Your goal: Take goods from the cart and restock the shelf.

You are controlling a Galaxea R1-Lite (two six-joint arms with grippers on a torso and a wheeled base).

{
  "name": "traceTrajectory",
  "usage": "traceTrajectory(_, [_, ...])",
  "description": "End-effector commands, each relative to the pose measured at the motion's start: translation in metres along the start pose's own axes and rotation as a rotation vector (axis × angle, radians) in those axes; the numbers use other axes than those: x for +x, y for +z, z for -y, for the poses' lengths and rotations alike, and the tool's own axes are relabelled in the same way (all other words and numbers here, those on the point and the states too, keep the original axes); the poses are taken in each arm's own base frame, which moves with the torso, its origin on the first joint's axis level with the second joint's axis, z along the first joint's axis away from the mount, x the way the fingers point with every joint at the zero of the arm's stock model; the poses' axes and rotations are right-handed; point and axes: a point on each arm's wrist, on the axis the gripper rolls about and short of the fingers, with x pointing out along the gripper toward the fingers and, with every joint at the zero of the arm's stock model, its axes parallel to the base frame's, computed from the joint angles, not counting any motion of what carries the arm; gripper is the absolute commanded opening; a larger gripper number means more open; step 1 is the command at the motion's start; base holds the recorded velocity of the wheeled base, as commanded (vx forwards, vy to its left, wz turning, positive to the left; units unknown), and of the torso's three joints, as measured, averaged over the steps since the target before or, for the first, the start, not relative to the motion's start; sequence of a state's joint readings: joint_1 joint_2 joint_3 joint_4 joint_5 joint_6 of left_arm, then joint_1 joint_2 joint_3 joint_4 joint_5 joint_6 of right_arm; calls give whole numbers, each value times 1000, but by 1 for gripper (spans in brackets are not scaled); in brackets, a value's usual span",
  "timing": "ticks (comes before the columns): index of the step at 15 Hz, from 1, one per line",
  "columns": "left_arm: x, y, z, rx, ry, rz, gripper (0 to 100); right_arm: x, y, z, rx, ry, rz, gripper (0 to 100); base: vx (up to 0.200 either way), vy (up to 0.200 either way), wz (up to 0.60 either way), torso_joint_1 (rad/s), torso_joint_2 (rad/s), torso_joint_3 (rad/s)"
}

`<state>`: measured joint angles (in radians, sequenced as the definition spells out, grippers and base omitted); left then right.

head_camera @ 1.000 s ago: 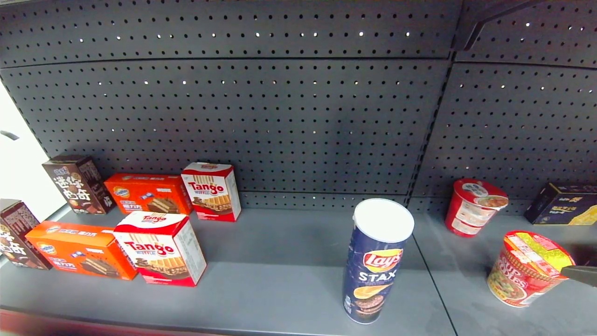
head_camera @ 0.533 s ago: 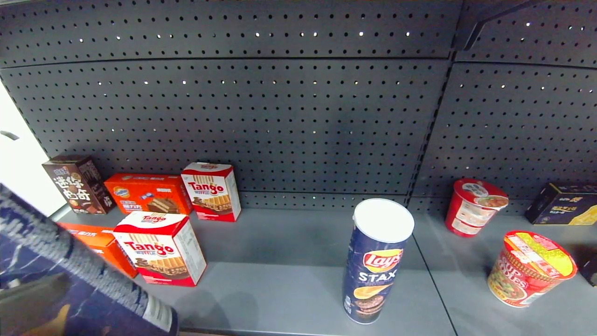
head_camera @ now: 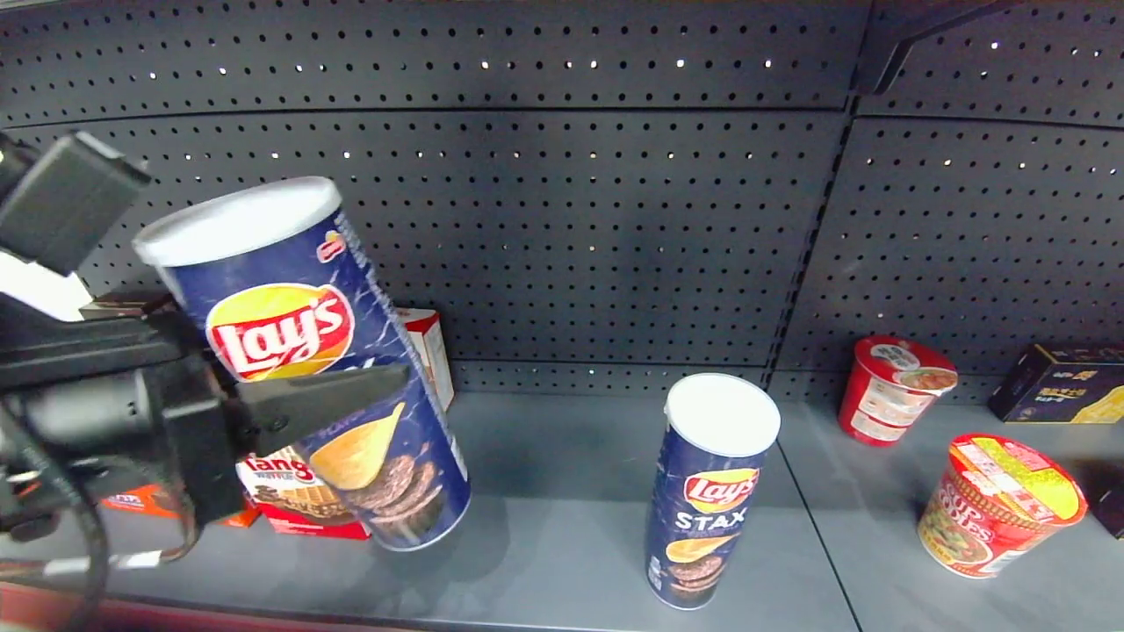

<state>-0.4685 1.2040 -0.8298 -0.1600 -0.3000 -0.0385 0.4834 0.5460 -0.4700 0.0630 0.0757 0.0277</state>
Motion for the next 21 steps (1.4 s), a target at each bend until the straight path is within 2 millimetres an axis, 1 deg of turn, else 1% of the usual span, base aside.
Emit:
traceTrajectory(1, [49,2,-17,6,-14,-73,0,-1,-5,0,3,-4,-4,100,0,0,0,0,0,0])
traceTrajectory(2, [63,1,-24,-2,-30,-92,0,-1,-6,0,3,-1,-5,100,0,0,0,0,0,0])
traceTrajectory(3, [76,-4,-37,-7,-27,-117,0,0,-7,0,3,1,-10,100,0,0,0,0,0,0])
traceTrajectory(5, [101,-9,-54,41,-36,-147,0,0,-7,0,8,-4,-8,100,0,0,0,0,0,0])
traceTrajectory(6, [111,-8,-58,57,-38,-157,0,0,-7,0,20,-2,-5,100,0,0,0,0,0,0])
traceTrajectory(8, [137,-14,-70,102,-39,-180,0,-1,-7,0,24,-2,-2,100,0,0,0,0,0,0])
traceTrajectory(9, [152,-15,-76,132,-42,-182,0,-2,-8,0,24,-2,-4,100,0,0,0,0,0,0])
traceTrajectory(12, [183,-4,-82,156,-60,-151,0,-1,-9,0,25,-3,-8,100,0,0,0,0,0,0])
traceTrajectory(14, [195,-4,-81,163,-77,-145,0,-2,-8,0,24,-2,-4,100,0,0,0,0,0,0])
traceTrajectory(16, [202,-8,-81,157,-140,-143,0,-3,-7,0,23,-1,6,100,0,0,0,0,0,0])
traceTrajectory(17, [207,-11,-78,155,-171,-143,0,-4,-7,0,22,4,11,100,0,0,0,0,0,0])
traceTrajectory(21, [228,-21,-79,165,-187,-118,0,-5,-6,0,22,8,17,100,0,0,0,0,0,0])
